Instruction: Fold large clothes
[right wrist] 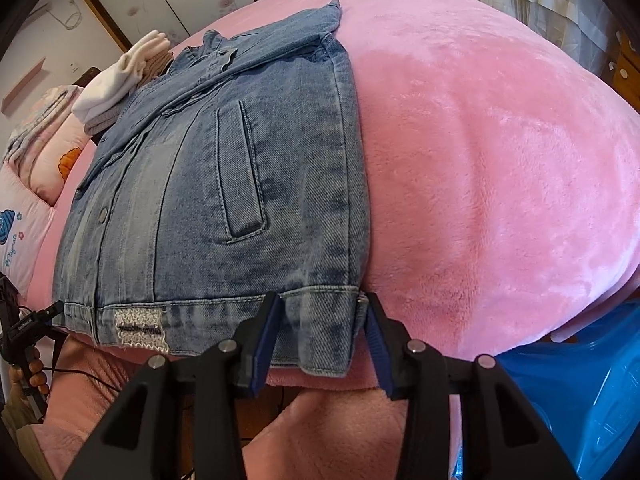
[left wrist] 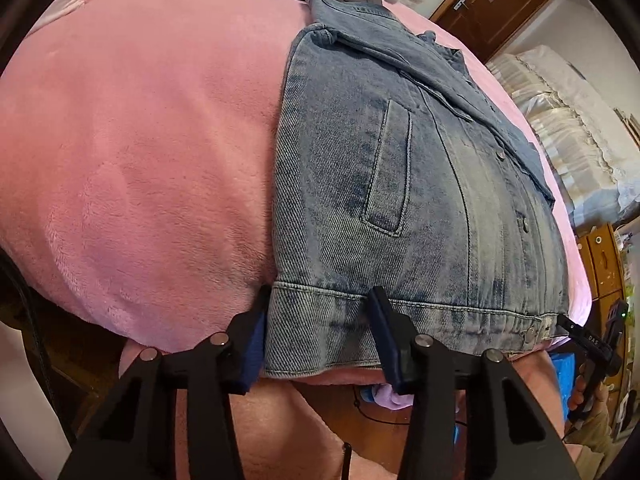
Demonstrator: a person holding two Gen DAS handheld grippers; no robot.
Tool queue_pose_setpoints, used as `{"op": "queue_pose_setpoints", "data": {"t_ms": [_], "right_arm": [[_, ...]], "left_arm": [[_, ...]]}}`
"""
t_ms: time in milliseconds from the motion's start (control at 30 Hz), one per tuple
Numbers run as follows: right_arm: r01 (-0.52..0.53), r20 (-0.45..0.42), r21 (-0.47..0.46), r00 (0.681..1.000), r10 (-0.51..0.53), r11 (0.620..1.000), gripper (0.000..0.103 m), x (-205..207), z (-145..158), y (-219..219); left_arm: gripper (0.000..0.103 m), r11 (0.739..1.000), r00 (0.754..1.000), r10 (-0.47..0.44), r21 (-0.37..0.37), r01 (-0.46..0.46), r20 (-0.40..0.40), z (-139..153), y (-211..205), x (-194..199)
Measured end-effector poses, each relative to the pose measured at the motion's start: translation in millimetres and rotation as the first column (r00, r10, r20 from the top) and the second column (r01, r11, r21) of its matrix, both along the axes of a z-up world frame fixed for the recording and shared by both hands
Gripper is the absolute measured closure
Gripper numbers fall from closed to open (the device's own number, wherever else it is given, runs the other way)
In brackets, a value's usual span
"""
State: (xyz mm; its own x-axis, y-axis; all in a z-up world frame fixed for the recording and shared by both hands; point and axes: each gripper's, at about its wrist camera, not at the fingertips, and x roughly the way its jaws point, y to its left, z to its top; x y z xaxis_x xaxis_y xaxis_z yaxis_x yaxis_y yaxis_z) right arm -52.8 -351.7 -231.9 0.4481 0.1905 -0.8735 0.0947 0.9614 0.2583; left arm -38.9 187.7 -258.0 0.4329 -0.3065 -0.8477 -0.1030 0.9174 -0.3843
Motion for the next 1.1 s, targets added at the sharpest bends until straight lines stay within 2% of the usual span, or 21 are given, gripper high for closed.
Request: {"op": "queue_pose_setpoints", "data": {"t_ms": [100,167,267,333,400,533,800,1000,1100], "right_arm": [[0.007,-0.007,0.007,1.000,-0.007,1.000,0.061,1.1,-3.1,-0.2],[0.009,-0.006,-0.010,1.000,-0.009,1.000,0.065,1.9,-1.8,2.8],[-0.013,0.004,-0.079,1.000,0.013,0.997,0.075,-0.1,6.5,14.2],[-0.020,0.018,-0.113,1.000,0.022,0.993,0.080,-2.5,15.5,20.4],[-0.017,0.046,-0.107,0.999,0.022,0.994,0.085,-6.2,28.6,21.7],[0.002,0.123,-0.036,0.992,0.003,0.999,0.087,-11.6,64.4,18.5],[-0.057,0.273,-0.027,0.960,0.063,0.998,0.088,4.1,136.4,40.7],[-0.076,0.364,0.005,0.929,0.069,0.997,0.089,33.9,183.4,45.3],[-0.055,0.385,0.035,0.922,0.037,0.998,0.089,57.1,200.6,38.9]], "left_arm": [[0.071,0.998,1.000,-0.015,0.059,0.015,-0.003,3.5,-11.2,3.5],[0.088,0.992,0.999,-0.039,0.123,0.038,0.011,10.4,-23.9,4.9],[0.090,0.979,0.999,-0.039,0.201,0.036,0.012,19.6,-36.7,5.2],[0.091,0.981,1.000,-0.001,0.195,-0.001,0.010,24.4,-35.7,4.9],[0.092,0.984,0.999,0.038,0.176,-0.040,0.013,32.2,-33.1,3.0],[0.093,0.982,0.996,0.051,0.176,-0.062,0.066,59.7,-32.7,0.1],[0.093,0.985,0.973,0.057,0.147,-0.091,0.225,132.2,-39.2,9.4],[0.093,0.982,0.949,0.059,0.151,-0.111,0.309,179.1,-40.5,40.4],[0.093,0.982,0.937,0.069,0.142,-0.124,0.341,201.9,-37.0,62.5]]}}
